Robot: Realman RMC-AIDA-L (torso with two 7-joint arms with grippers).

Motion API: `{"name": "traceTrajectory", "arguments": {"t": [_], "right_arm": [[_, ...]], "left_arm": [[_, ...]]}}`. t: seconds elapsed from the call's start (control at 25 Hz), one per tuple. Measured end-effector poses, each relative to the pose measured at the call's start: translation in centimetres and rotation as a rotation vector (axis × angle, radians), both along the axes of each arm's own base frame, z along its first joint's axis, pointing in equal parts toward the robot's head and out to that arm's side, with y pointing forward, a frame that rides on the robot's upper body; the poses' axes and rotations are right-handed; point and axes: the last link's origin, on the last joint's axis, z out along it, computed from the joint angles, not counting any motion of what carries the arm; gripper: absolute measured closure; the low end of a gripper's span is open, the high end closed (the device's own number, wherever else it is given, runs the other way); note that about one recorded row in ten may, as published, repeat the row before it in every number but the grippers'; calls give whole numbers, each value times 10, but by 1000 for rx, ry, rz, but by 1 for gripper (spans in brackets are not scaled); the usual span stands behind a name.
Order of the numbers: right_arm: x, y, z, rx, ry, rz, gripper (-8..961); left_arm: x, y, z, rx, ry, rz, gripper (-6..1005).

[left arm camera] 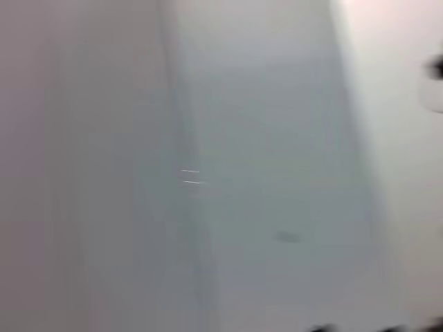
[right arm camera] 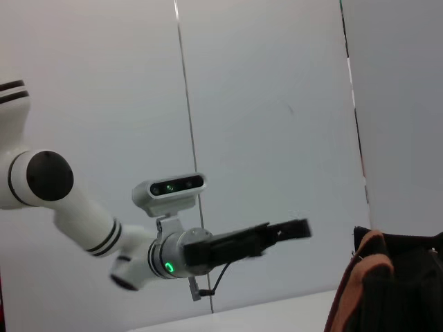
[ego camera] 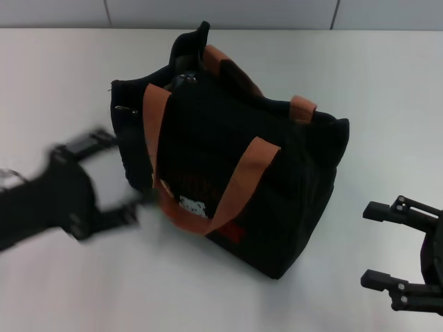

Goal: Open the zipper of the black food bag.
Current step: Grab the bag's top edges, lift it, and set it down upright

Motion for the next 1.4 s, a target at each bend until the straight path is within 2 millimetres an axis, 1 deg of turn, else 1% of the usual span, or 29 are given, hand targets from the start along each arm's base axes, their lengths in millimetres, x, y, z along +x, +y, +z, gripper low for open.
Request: {"name": "traceTrajectory", "arguments": {"t": [0.12,0.2,0.24,0.28,0.4,0.52,0.72,0.84,0.88,1.0,1.4], "right_arm": [[1,-1,-1,5,4,1,122],[1,-1,-1,5,6,0,122],[1,-1,-1,5,6,1,122],[1,-1,-1,6,5,1,122],[1,-1,-1,7,4,1,121],[1,-1,-1,6,3,2,121],[1,-1,-1,5,2,2,121],[1,-1,-1,3,1,2,121],[1,-1,-1,3,-2,0,121],[1,0,-2,2,-7,1,121],[0,1,-2,0,-8,6,121]], "left_arm": [[-17,3,10,106,2,114,184],[-27,7,12,156,25,184,184],[-29,9,12,163,31,200,183],[-34,15,7,173,52,249,183],[-36,25,0,165,69,290,183],[-33,36,-8,150,84,306,183],[-19,49,-21,101,103,262,183],[-17,50,-23,95,103,254,183],[-11,53,-28,81,89,237,183],[-9,59,-36,70,81,265,183],[-6,60,-38,72,83,254,291]]}}
